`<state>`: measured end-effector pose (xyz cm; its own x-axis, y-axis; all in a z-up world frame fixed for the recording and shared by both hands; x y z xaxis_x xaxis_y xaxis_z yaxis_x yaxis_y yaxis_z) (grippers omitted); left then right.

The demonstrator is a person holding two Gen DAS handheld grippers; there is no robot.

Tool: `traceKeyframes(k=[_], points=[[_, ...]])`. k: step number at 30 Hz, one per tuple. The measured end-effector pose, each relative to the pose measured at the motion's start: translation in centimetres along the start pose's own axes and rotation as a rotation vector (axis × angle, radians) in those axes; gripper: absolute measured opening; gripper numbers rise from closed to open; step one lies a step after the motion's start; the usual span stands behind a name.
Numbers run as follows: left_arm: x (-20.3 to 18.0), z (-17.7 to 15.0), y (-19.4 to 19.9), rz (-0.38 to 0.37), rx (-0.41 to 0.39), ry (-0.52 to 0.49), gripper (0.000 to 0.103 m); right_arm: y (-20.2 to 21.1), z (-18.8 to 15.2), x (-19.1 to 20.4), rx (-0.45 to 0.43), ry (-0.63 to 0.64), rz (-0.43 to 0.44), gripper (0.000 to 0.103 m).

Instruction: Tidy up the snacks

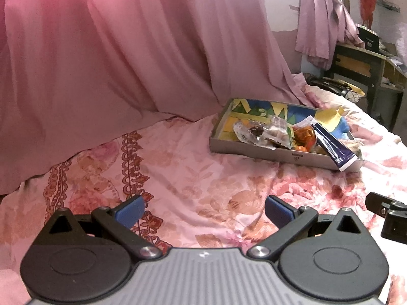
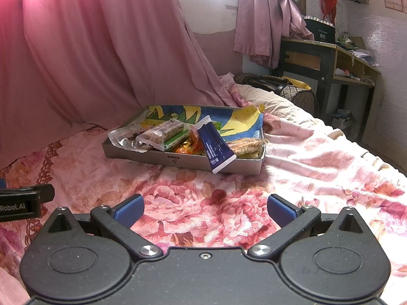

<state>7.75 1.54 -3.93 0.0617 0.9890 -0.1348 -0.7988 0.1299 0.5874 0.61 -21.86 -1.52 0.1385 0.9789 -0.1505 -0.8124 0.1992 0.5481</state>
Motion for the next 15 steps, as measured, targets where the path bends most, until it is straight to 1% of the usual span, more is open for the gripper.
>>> traceKeyframes(k=[8,15], points=[[0.00,0.30,0.06,-0.006,0.003,0.001,0.103,0.01,-0.68,-0.02,0.001,0.007,0.000,0.102],[-0.04,0.14,0.02,-0.014,0.020,0.000,0.103,-0.05,-0.45,0.12,0.002,0.007,-0.001,0.102]])
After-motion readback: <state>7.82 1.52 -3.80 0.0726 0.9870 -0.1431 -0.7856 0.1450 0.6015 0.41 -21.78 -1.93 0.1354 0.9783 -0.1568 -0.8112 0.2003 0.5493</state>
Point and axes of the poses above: each gripper's, at about its wrist camera, not at the fingertips, and y roughly against the way its jaws point, x to its left, z to its top, the point moved 7 cm from there along -y, roughly the way its jaws point, and after that the axes turned 11 degrees about y, right-handed, at the moved point
